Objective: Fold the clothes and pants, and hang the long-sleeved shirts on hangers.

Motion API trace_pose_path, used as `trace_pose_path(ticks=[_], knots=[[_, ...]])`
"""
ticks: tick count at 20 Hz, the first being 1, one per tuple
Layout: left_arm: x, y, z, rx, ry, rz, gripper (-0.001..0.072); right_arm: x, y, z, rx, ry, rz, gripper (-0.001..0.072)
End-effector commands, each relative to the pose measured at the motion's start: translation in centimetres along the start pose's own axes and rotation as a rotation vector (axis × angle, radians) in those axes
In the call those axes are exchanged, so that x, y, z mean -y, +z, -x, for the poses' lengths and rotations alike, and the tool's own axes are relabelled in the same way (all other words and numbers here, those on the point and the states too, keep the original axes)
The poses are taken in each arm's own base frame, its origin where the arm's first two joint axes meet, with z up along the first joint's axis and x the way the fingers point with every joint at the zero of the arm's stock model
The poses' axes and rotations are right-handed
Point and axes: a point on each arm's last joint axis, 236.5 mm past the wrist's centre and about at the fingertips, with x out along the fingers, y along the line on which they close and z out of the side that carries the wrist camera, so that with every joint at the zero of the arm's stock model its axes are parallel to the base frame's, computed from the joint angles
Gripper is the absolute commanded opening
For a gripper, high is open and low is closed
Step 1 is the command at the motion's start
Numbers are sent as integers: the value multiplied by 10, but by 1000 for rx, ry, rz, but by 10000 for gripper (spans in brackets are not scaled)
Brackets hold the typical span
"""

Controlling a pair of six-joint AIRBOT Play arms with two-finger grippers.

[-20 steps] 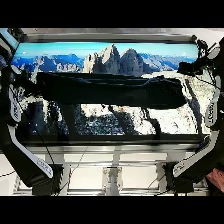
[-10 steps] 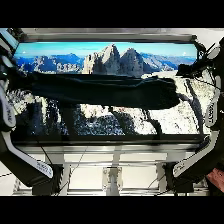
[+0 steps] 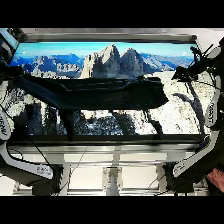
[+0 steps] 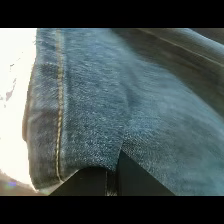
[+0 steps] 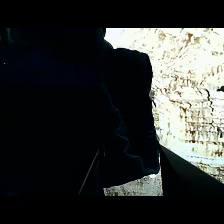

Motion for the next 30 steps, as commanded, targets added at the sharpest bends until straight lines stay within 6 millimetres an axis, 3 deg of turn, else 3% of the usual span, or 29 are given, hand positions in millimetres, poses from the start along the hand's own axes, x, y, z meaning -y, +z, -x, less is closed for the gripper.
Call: trace_pose_path(ticks=[1,4,6,11,14,17,20,21,23,28,30], knots=[[71,24,20,91,-45,-220,29,-5,-9,1,-36,23,-1,410],[161,46,38,218,-105,-391,30,-7,-13,1,-54,28,-2,411],[221,44,44,254,-150,-491,30,-10,-15,1,-64,44,-3,410],[347,-3,33,208,-242,-728,30,-19,-16,1,-69,79,-2,410],[398,-42,10,127,-262,-844,30,-27,-19,-1,-84,83,14,410],[413,-82,-20,-16,-255,-908,31,-39,-21,-5,-96,86,37,410],[429,-121,-19,-154,-389,-893,31,-46,-21,-8,-100,85,55,410],[428,-126,-17,-179,-406,-886,30,-48,-21,-8,-102,86,59,410],[420,-116,-16,-161,-397,-849,30,-50,-21,-9,-103,86,62,410],[396,-36,-1,36,-458,-491,30,-50,-24,-9,-114,88,62,410],[389,-20,12,61,-554,-384,30,-52,-24,-8,-113,98,62,410]])
